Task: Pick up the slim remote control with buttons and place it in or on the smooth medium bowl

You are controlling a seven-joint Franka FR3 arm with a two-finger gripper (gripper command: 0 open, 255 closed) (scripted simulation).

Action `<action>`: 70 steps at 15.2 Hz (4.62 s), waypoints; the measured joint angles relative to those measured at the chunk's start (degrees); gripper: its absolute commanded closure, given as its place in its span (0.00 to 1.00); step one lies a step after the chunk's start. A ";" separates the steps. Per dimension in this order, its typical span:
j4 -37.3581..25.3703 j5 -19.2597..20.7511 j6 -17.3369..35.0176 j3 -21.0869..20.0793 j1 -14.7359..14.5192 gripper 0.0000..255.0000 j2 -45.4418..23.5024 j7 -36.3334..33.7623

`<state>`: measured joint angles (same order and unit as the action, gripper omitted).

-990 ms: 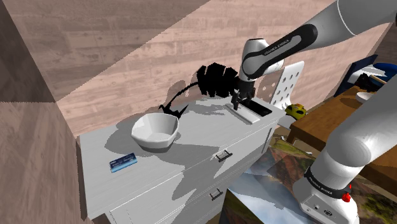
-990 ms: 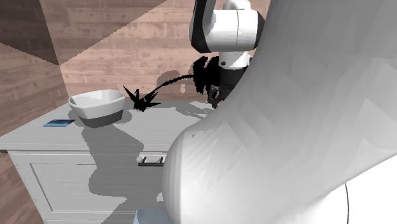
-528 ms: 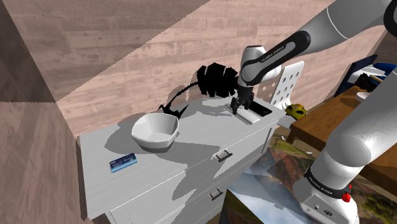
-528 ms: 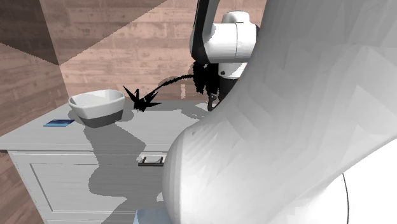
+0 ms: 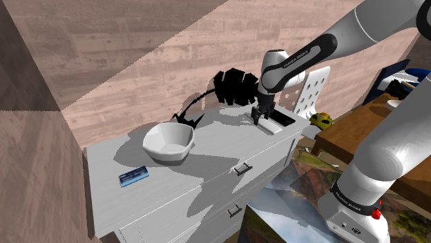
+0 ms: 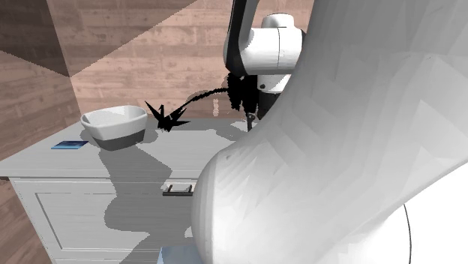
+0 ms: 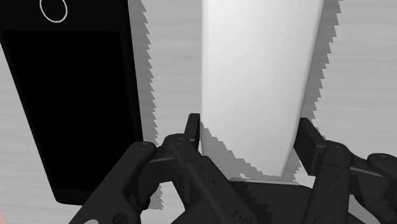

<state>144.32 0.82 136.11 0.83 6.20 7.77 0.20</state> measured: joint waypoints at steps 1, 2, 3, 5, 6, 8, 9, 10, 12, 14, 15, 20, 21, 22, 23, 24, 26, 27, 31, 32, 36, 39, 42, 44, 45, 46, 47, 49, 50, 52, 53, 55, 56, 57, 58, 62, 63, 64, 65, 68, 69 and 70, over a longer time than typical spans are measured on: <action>0.00 0.00 0.00 0.00 0.00 1.00 0.00 0.00; 0.00 0.00 0.00 0.00 0.00 1.00 0.00 0.00; 0.00 0.00 0.00 0.00 0.00 1.00 0.00 0.00; 0.00 0.00 0.00 0.00 0.00 1.00 0.00 0.00; 0.00 0.00 0.00 0.00 0.00 1.00 0.00 0.00; -0.12 0.00 -0.39 0.01 0.00 1.00 0.26 0.01; -0.38 0.01 -1.05 0.03 0.03 1.00 0.67 0.06; -0.62 0.01 -1.82 0.04 0.04 1.00 1.21 0.09; -1.18 -0.02 -3.47 -0.11 -0.08 1.00 2.30 -0.15; -1.89 -0.01 -5.27 -0.04 -0.02 1.00 3.40 0.00; -2.24 0.00 -6.15 0.02 0.03 1.00 3.93 0.11; -4.19 -0.02 -10.22 -0.02 0.00 1.00 6.05 0.08; -4.54 -0.02 -11.07 0.00 0.01 1.00 6.55 0.12; -4.91 -0.02 -11.81 0.01 0.02 1.00 6.92 0.16; -5.53 -0.02 -12.58 0.01 0.02 1.00 7.05 0.16; -6.06 -0.02 -13.50 0.01 0.03 1.00 7.46 0.19; -7.07 -0.04 -15.27 -0.04 -0.01 1.00 8.22 0.13; -7.60 -0.05 -15.96 -0.08 -0.03 1.00 8.39 0.07; -9.56 -0.05 -19.19 -0.08 -0.02 1.00 9.64 0.11; -10.05 -0.06 -19.99 -0.07 -0.02 1.00 9.95 0.14; -12.55 -0.09 -23.20 -0.14 -0.06 1.00 10.67 0.07; -14.04 -0.09 -25.37 -0.12 -0.04 1.00 11.35 0.14; -14.51 -0.77 -25.62 -2.02 -1.23 1.00 11.08 -2.55; -15.33 -1.39 -25.61 -3.90 -2.39 1.00 10.24 -5.28; -16.15 -1.66 -25.94 -4.80 -2.94 1.00 9.75 -6.59; -16.56 -1.95 -25.83 -5.75 -3.53 1.00 9.26 -7.98; -16.91 -2.22 -25.90 -6.70 -4.12 1.00 8.97 -9.40; -17.94 -2.67 -25.83 -8.64 -5.30 1.00 7.91 -12.30; -18.85 -2.79 -25.78 -9.44 -5.75 1.00 6.97 -13.53; -20.45 -3.10 -26.44 -11.25 -6.88 1.00 6.06 -16.34; -21.40 -3.12 -26.22 -12.15 -7.38 1.00 4.94 -17.75; -23.52 -3.13 -26.50 -13.98 -8.47 1.00 3.12 -20.73; -24.16 -3.16 -26.70 -14.73 -8.96 1.00 2.66 -21.98; -25.79 -2.95 -26.85 -15.64 -9.49 1.00 1.19 -23.52; -26.96 -2.75 -26.83 -16.37 -9.93 1.00 -0.02 -24.81; -32.01 -1.51 -26.92 -19.50 -12.18 1.00 -5.15 -30.75; -33.40 -1.04 -26.88 -20.29 -12.85 1.00 -6.67 -32.36; -34.71 -0.61 -27.04 -20.87 -13.39 1.00 -7.89 -33.62; -36.98 -0.08 -27.94 -21.51 -14.04 1.00 -9.36 -35.07; -43.77 2.08 -29.70 -23.24 -16.35 1.00 -14.86 -39.60; -45.39 2.71 -29.99 -23.68 -17.13 1.00 -16.34 -40.91; -47.21 3.37 -30.43 -24.18 -18.08 1.00 -17.88 -42.41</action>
<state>97.11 4.20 105.68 -23.35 -11.88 -10.11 -42.20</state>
